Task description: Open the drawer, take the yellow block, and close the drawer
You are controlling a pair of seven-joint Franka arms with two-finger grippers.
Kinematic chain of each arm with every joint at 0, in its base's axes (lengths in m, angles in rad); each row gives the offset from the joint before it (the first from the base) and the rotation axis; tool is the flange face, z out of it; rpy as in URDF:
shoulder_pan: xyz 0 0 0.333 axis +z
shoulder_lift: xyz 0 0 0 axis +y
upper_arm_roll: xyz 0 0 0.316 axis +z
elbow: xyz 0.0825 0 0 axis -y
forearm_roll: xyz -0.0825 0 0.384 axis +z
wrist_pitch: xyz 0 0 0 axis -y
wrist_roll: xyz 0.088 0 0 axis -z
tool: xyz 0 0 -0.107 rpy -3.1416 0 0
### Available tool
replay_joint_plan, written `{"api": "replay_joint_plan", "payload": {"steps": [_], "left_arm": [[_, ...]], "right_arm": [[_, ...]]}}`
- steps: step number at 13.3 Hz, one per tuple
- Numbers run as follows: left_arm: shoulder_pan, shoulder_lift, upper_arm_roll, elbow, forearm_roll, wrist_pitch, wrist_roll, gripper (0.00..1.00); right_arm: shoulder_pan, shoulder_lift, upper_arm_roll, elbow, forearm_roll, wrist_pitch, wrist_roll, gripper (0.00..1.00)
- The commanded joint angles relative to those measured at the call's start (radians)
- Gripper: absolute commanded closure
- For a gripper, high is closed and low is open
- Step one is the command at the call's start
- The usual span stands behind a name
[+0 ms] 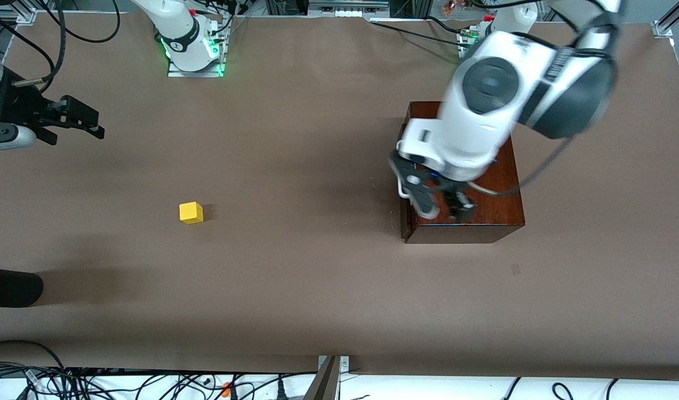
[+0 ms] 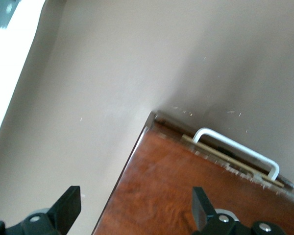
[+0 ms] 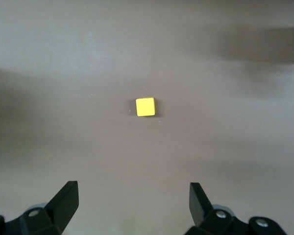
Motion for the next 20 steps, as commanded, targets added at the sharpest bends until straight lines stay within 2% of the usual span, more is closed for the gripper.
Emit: {"api": "replay_joint_plan", "payload": {"steps": [1, 2, 4, 6, 7, 10, 14, 15, 17, 20], "left_arm": [[0.027, -0.074, 0.019, 0.007, -0.025, -0.050, -0.023, 0.00], [0.027, -0.094, 0.072, 0.008, -0.054, -0.073, -0.025, 0.00], [0.002, -0.146, 0.242, -0.004, -0.202, -0.124, -0.052, 0.00], [-0.062, -0.189, 0.409, -0.026, -0.284, -0.210, -0.142, 0.00], [-0.077, -0.211, 0.448, -0.047, -0.296, -0.224, -0.195, 0.00], [-0.058, -0.333, 0.473, -0.221, -0.296, -0.180, -0.241, 0.00], [0.020, -0.448, 0.465, -0.395, -0.293, -0.123, -0.241, 0.00], [0.048, -0.464, 0.451, -0.421, -0.293, -0.120, -0.246, 0.00], [0.126, -0.487, 0.372, -0.457, -0.290, -0.115, -0.293, 0.00], [0.129, -0.501, 0.342, -0.469, -0.282, -0.118, -0.491, 0.00]], "right_arm": [[-0.013, 0.004, 0.016, 0.017, -0.059, -0.022, 0.002, 0.00], [-0.013, 0.008, 0.015, 0.029, -0.065, -0.022, 0.008, 0.00], [-0.015, 0.014, 0.007, 0.083, -0.082, -0.024, 0.002, 0.00], [-0.013, 0.014, 0.016, 0.092, -0.154, -0.024, -0.007, 0.00], [0.005, 0.019, 0.021, 0.091, -0.173, -0.045, -0.008, 0.00], [0.025, 0.027, 0.019, 0.091, -0.183, -0.054, 0.005, 0.00], [0.019, 0.042, 0.015, 0.092, -0.099, -0.047, 0.005, 0.00], [0.019, 0.044, 0.015, 0.092, -0.079, -0.045, 0.005, 0.00], [0.016, 0.045, 0.013, 0.091, -0.073, -0.044, 0.000, 0.00], [0.013, 0.045, 0.006, 0.091, -0.018, -0.044, -0.003, 0.00]]}}
